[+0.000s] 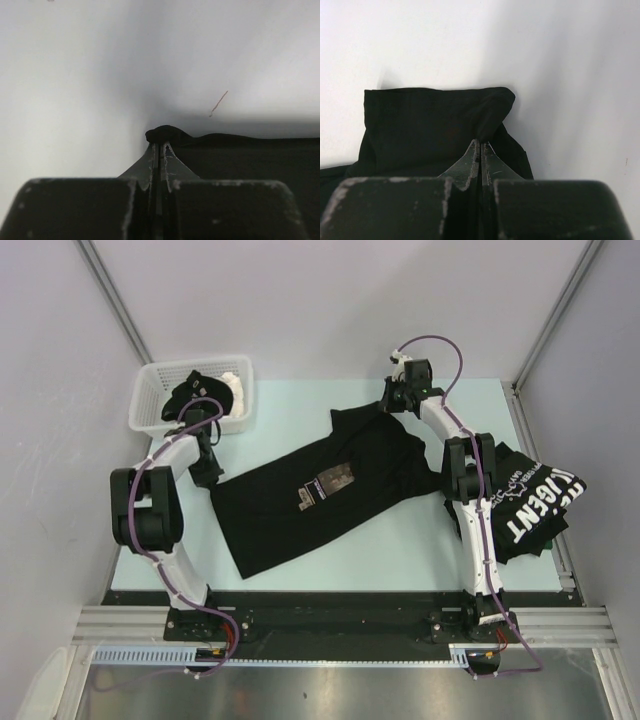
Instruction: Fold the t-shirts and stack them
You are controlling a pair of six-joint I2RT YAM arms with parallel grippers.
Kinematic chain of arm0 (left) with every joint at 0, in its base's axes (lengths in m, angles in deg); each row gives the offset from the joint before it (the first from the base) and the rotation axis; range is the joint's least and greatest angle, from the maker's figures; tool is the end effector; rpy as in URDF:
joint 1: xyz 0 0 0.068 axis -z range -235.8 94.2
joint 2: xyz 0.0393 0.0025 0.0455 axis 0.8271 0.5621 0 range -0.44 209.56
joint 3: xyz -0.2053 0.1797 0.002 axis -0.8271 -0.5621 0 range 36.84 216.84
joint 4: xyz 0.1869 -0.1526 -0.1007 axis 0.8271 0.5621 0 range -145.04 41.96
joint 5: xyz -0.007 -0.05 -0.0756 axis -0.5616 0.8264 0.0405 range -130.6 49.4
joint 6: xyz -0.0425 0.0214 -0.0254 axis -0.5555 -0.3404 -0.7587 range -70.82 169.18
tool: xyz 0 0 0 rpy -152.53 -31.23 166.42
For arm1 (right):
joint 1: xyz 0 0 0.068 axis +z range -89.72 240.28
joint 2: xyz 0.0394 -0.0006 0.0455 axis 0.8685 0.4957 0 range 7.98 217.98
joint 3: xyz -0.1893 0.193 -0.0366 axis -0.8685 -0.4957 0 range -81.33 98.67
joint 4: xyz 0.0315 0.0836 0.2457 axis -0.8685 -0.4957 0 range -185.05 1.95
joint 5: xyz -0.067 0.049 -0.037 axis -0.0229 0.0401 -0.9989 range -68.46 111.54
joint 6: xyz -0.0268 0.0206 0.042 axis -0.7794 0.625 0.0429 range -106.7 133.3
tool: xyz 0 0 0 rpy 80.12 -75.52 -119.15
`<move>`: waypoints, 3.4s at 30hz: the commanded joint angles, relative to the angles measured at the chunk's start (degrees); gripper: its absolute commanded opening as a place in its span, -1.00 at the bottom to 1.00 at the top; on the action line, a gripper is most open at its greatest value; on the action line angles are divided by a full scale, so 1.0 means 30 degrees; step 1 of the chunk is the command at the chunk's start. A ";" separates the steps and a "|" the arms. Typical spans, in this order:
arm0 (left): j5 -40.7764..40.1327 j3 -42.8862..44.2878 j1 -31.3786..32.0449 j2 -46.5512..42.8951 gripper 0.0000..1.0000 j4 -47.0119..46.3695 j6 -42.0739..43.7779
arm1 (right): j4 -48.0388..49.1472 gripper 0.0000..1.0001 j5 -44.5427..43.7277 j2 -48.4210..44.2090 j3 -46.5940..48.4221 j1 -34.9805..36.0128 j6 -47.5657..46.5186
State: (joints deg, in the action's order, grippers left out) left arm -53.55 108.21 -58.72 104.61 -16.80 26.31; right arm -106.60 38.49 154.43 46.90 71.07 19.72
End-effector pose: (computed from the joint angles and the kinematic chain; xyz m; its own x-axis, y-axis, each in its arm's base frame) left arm 0.3585 0.0264 0.1791 -0.8285 -0.4214 -0.3688 -0.4787 0.8747 0.0757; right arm 0.5659 0.1184 0.1750 -0.6301 -0.0112 -0.7765 -0.3401 0.9029 0.2630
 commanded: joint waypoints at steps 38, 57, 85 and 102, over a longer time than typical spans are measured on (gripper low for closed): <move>0.1005 -0.0790 -0.0141 -0.5867 -1.00 0.2840 0.1297 | -0.3571 -1.00 -0.3041 -0.5808 -0.1169 -0.0490 -0.0645; 0.3436 -0.2550 -0.0053 -0.8328 -1.00 0.3748 0.1326 | -0.8465 -1.00 -0.3923 -0.8094 -0.3248 -0.0900 -0.0088; 0.4141 -0.5246 0.0796 -1.0672 -1.00 0.4949 -0.0168 | -1.3416 -1.00 -0.4770 -0.7919 -0.4420 -0.1046 0.1464; 0.4141 -0.7589 0.2261 -1.1874 -1.00 0.4598 -0.1838 | -1.2598 -1.00 -0.4420 -0.8681 -0.7175 -0.1398 0.1787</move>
State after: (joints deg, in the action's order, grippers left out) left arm -41.40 86.95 -52.93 70.30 -2.35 22.77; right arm -146.09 25.22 131.39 25.89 67.29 24.83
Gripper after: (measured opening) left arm 0.008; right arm 0.010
